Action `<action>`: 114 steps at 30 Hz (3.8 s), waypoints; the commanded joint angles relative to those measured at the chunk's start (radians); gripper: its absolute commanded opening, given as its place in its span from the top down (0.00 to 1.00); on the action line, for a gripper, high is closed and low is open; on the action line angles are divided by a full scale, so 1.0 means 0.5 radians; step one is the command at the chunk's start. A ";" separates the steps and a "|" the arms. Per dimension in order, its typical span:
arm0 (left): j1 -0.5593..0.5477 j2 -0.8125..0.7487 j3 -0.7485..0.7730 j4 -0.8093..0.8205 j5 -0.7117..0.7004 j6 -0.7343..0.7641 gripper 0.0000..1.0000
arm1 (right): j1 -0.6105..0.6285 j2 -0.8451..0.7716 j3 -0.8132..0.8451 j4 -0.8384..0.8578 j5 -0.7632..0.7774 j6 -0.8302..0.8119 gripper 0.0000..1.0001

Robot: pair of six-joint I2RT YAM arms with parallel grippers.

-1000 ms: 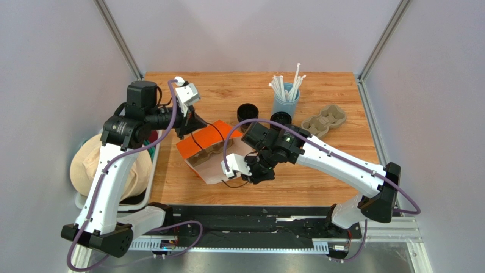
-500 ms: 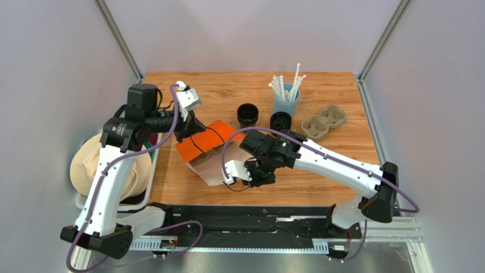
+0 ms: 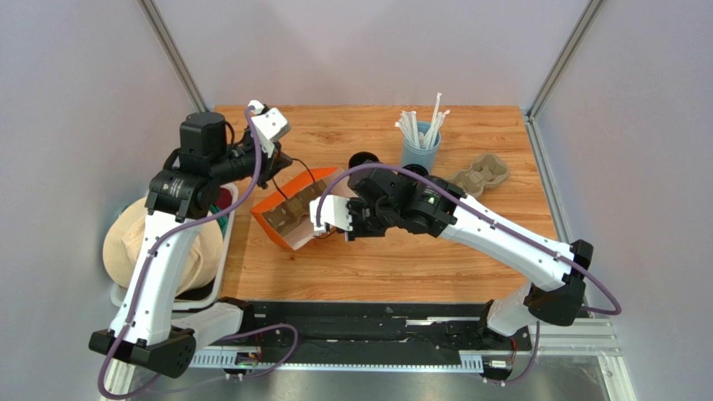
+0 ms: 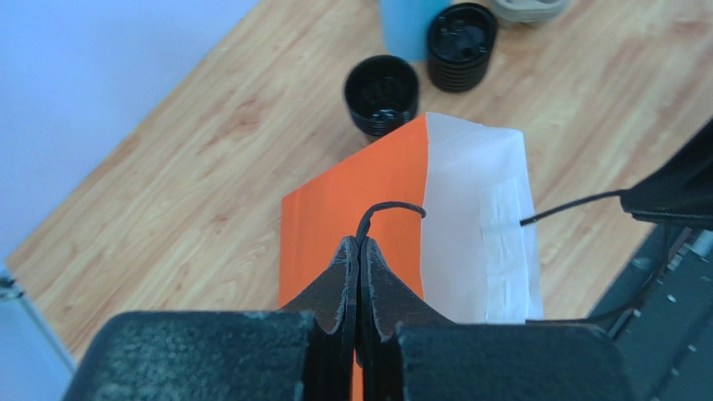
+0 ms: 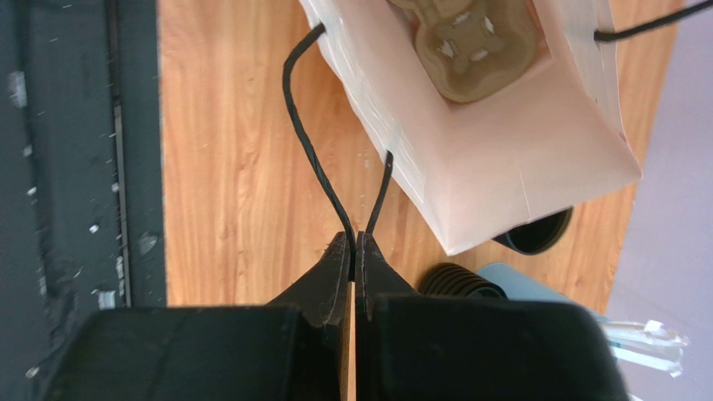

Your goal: Pack the takeout coffee

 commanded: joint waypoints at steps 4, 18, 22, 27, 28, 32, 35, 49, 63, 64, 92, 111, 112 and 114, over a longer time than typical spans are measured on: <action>-0.003 0.016 -0.038 0.276 -0.486 -0.144 1.00 | -0.085 0.088 0.148 0.365 0.301 0.193 1.00; -0.003 0.037 -0.078 0.405 -0.873 -0.252 1.00 | -0.168 0.180 0.354 0.377 0.191 0.347 1.00; -0.003 0.041 -0.099 0.433 -0.971 -0.280 1.00 | -0.171 0.205 0.369 0.393 0.178 0.377 1.00; 0.000 0.047 -0.124 0.464 -1.097 -0.295 1.00 | -0.171 0.254 0.400 0.417 0.178 0.433 0.98; 0.000 0.041 -0.124 0.467 -1.124 -0.298 1.00 | -0.174 0.254 0.406 0.420 0.178 0.436 0.93; 0.003 0.037 -0.124 0.485 -1.168 -0.307 1.00 | -0.174 0.233 0.428 0.417 0.178 0.448 0.70; 0.003 0.047 -0.118 0.503 -1.210 -0.316 1.00 | -0.174 0.211 0.480 0.377 0.178 0.463 0.44; 0.098 0.160 -0.026 0.595 -1.410 -0.332 1.00 | -0.276 0.064 0.489 0.322 0.178 0.512 0.18; 0.156 0.451 0.216 0.730 -1.385 -0.280 1.00 | -0.438 -0.077 0.305 0.417 0.092 0.574 0.19; 0.162 0.497 0.235 0.746 -1.392 -0.274 1.00 | -0.444 -0.083 0.296 0.429 0.092 0.577 0.19; 0.466 1.200 0.898 0.724 -1.309 -0.421 0.99 | -0.524 -0.111 0.213 0.475 0.089 0.592 0.19; 0.466 0.415 0.447 0.737 -0.748 -0.568 0.02 | -0.766 -0.218 0.170 0.463 -0.131 0.663 0.02; 0.466 0.363 0.404 0.743 -0.659 -0.568 0.02 | -0.809 -0.237 0.158 0.460 -0.168 0.663 0.02; 0.466 0.204 0.267 0.758 -0.548 -0.559 0.02 | -0.849 -0.264 0.118 0.457 -0.214 0.672 0.01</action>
